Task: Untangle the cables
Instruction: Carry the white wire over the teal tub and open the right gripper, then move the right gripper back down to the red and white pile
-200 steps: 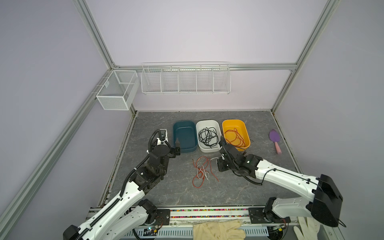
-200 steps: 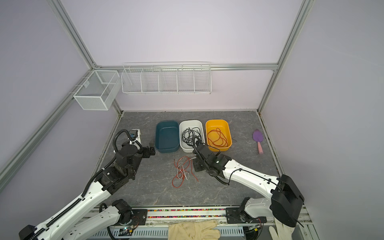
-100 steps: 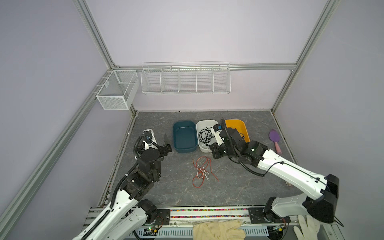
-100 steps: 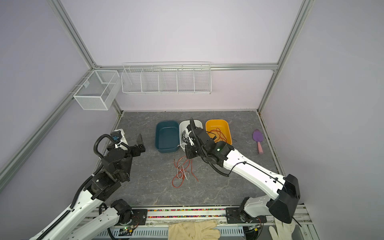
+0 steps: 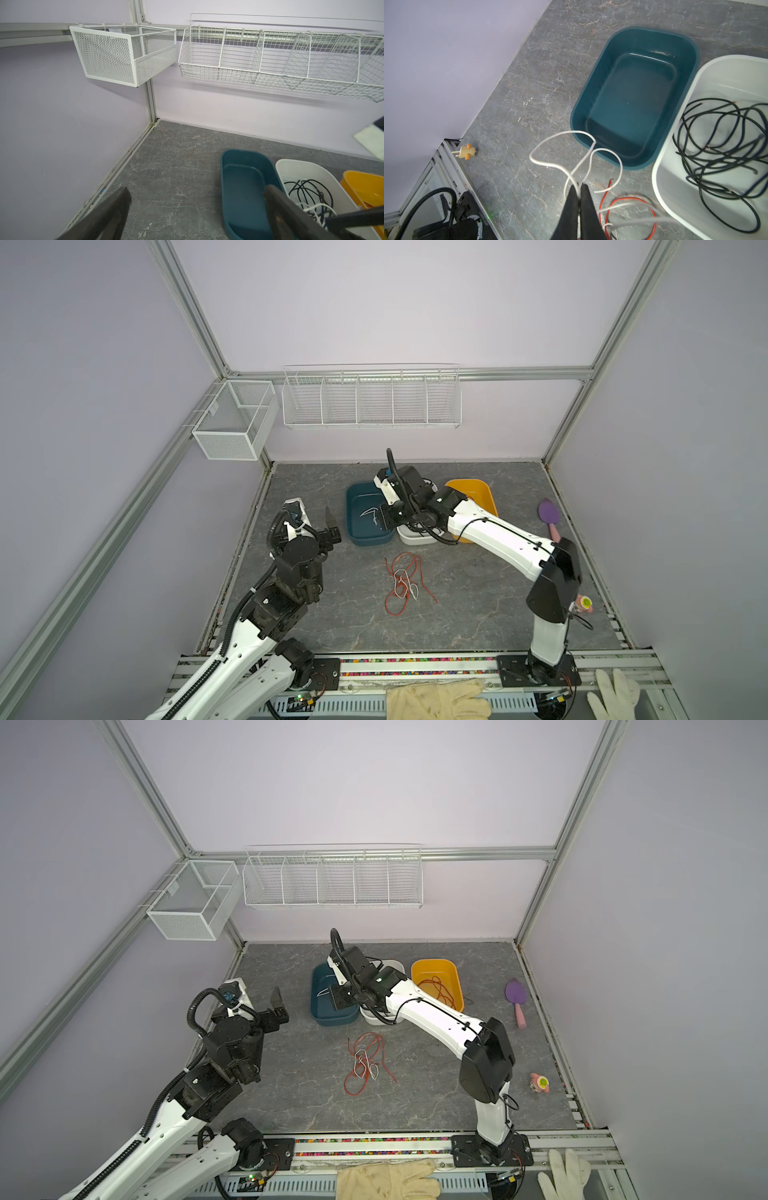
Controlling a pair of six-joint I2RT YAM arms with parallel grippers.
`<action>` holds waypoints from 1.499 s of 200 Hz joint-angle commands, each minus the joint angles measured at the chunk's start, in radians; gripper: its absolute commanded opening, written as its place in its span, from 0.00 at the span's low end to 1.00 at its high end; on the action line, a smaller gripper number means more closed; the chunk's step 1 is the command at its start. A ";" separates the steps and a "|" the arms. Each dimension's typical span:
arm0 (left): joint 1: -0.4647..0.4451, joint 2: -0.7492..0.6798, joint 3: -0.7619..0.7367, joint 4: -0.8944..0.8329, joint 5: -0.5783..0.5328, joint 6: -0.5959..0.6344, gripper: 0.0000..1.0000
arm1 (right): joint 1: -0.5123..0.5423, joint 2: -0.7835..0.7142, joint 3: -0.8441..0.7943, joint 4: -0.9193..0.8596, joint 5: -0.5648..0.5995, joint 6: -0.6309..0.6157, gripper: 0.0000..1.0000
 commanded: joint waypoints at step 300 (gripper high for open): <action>0.006 0.029 0.030 -0.042 0.065 -0.014 1.00 | -0.082 0.135 0.043 -0.060 -0.027 -0.055 0.58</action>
